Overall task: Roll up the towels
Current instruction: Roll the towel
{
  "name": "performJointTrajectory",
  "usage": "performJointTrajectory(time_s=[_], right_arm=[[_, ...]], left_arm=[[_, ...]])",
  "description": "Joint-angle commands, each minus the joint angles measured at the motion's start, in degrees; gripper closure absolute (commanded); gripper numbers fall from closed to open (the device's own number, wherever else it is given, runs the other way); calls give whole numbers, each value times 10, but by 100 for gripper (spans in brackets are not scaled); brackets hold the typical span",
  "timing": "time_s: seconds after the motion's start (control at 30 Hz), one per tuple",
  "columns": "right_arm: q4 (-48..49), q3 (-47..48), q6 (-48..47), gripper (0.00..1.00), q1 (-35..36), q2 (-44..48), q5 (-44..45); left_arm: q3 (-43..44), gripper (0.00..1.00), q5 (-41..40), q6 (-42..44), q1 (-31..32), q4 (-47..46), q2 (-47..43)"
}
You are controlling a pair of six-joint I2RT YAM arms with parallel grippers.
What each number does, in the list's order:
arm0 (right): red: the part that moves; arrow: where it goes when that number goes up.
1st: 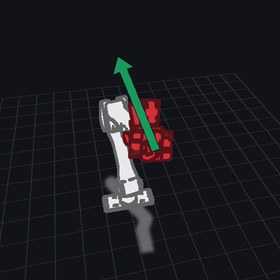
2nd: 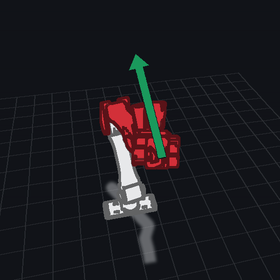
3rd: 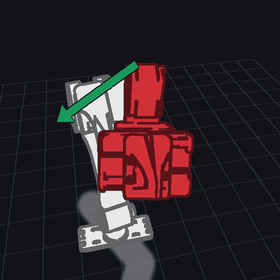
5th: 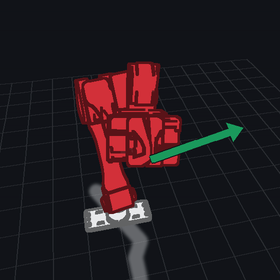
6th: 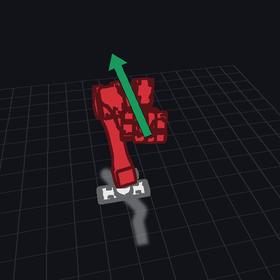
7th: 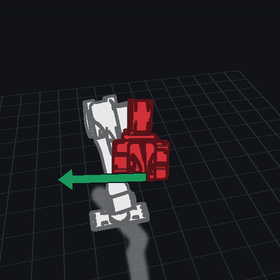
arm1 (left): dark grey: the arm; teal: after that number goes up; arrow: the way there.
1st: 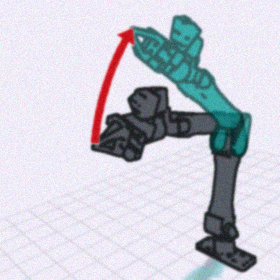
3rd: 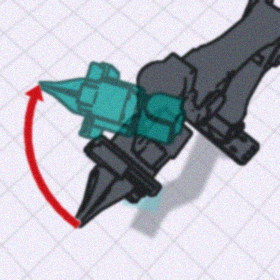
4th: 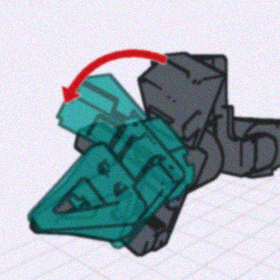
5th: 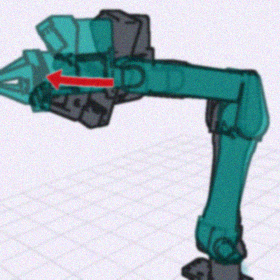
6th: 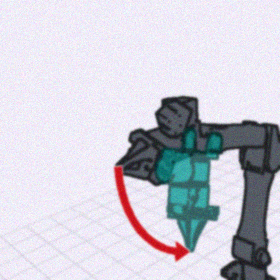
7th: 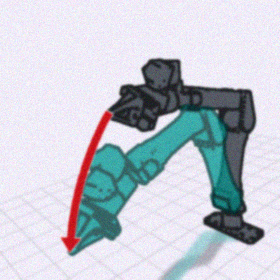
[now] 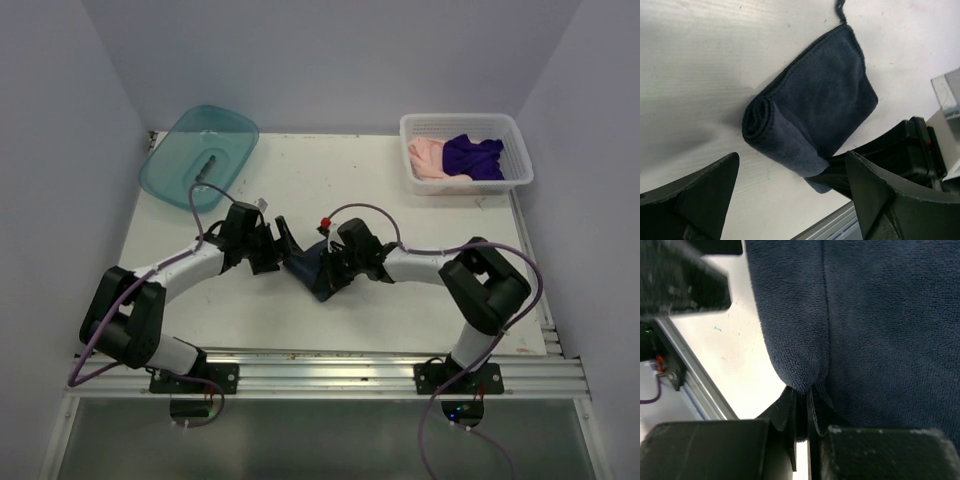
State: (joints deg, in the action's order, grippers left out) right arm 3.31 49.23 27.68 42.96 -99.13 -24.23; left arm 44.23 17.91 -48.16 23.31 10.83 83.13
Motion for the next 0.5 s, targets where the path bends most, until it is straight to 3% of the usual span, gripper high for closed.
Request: performJointTrajectory(time_s=[0.0, 0.47], right_arm=[[42, 0, 49, 100, -21, -25, -87], [171, -38, 180, 100, -81, -88, -204]], left_arm=[[-19, 8, 13, 14, -2, -21, -18], [-25, 16, 15, 7, 21, -74, 40]])
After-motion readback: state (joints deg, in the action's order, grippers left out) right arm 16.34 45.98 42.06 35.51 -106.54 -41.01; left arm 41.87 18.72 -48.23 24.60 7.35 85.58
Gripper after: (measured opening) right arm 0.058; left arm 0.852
